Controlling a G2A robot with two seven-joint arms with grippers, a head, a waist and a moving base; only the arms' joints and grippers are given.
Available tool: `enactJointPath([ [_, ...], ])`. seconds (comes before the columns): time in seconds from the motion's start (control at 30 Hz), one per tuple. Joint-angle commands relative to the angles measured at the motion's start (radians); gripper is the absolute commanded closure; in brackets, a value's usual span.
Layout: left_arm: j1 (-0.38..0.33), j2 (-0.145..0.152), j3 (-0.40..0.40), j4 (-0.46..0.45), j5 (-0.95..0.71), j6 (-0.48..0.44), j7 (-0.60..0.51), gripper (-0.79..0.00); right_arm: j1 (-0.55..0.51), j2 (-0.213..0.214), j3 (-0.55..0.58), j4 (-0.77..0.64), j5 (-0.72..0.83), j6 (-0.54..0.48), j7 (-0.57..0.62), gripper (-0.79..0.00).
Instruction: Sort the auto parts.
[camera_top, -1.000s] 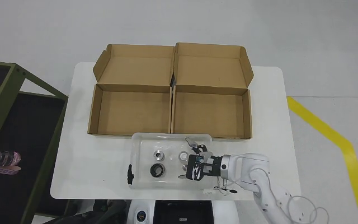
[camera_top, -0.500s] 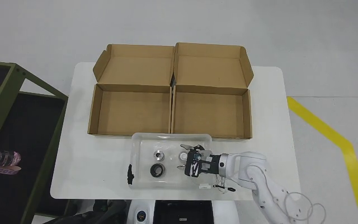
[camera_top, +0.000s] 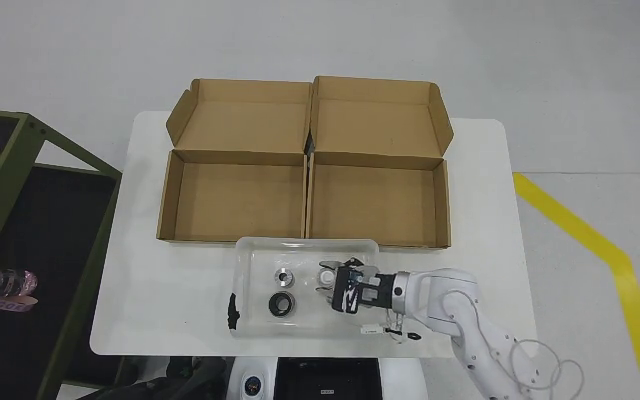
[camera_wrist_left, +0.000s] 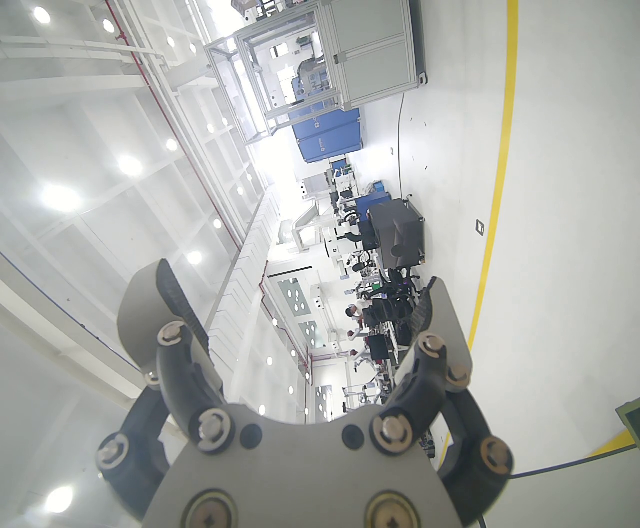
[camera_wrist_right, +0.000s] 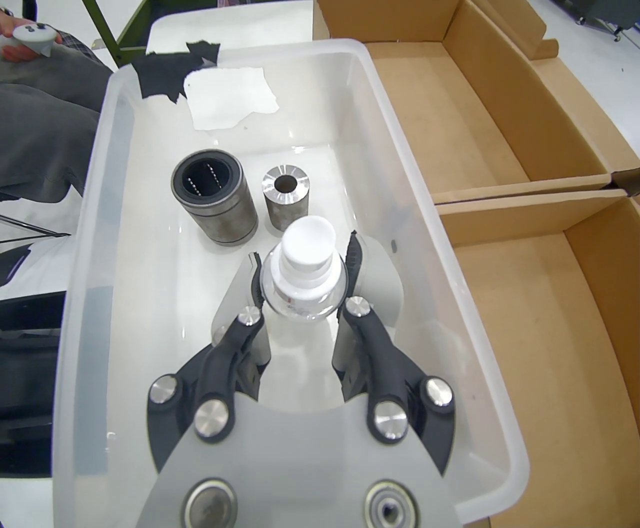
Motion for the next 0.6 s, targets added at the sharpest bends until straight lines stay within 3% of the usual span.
enactJointPath([
  [0.0,0.0,0.0,0.0,0.0,0.0,0.0,0.0,-0.785,-0.001,0.002,0.007,-0.006,0.016,-0.002,-0.012,0.0],
  [0.57,0.0,0.0,0.0,0.0,0.0,0.0,0.0,-0.785,0.01,0.014,0.06,0.006,0.159,0.001,-0.162,0.0],
])
